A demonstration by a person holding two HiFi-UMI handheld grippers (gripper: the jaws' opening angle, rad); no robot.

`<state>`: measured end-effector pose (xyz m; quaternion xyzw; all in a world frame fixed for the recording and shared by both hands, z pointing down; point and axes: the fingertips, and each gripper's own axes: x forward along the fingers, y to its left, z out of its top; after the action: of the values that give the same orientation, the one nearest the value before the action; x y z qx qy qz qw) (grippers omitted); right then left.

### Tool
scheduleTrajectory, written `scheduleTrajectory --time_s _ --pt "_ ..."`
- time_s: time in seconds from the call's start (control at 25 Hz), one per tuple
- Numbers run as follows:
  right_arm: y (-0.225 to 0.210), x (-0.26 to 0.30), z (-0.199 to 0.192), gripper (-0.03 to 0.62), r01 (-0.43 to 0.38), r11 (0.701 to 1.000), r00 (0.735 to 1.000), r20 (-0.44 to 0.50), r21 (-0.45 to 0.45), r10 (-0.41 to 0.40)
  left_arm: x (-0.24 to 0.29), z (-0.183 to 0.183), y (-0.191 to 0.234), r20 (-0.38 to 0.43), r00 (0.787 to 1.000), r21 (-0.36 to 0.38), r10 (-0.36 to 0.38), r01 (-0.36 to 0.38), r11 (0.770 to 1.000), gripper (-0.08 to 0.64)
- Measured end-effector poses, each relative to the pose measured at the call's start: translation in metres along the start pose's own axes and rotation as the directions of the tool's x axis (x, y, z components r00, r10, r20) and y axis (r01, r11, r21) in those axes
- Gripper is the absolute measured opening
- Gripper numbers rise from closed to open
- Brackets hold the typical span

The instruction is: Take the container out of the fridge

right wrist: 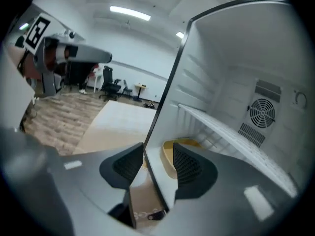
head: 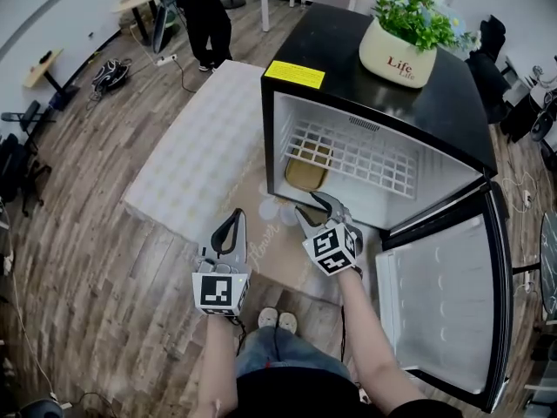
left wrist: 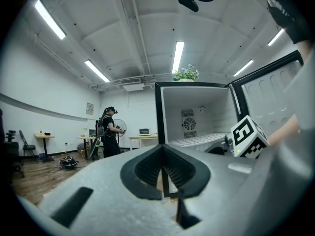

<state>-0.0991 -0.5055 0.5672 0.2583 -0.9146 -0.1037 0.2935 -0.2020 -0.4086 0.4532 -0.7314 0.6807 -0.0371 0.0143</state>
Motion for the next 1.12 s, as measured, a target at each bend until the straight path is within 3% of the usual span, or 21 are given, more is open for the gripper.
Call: scheduleTrajectory --time_s 0.2,0.36,0.68,1.04,1.12 --pt "0.0 0.032 -0.016 0.183 -0.05 0.966 0.984 -0.178 -0.255 0.004 -0.002 -0.011 0.006 -0.023 1.0 -0.005 0.011 -0.011 1.0 0.006" --pt "-0.001 0.054 -0.03 0.184 -0.11 0.925 0.959 -0.283 -0.363 0.003 -0.005 -0.014 0.012 -0.026 0.999 -0.01 0.023 -0.023 1.0 0.006" --pt "-0.006 0.083 -0.054 0.184 -0.211 0.871 0.906 -0.424 -0.444 0.003 -0.011 -0.02 0.024 -0.043 0.998 -0.016 0.046 -0.047 0.999 0.006" --pt "-0.007 0.091 -0.057 0.132 -0.245 0.84 0.886 -0.464 -0.483 -0.008 -0.014 -0.021 0.028 -0.047 0.997 -0.014 0.054 -0.055 0.998 0.006" --pt "-0.009 0.09 -0.055 0.095 -0.24 0.836 0.888 -0.46 -0.493 -0.017 -0.013 -0.02 0.028 -0.047 0.998 -0.011 0.051 -0.052 0.999 0.006"
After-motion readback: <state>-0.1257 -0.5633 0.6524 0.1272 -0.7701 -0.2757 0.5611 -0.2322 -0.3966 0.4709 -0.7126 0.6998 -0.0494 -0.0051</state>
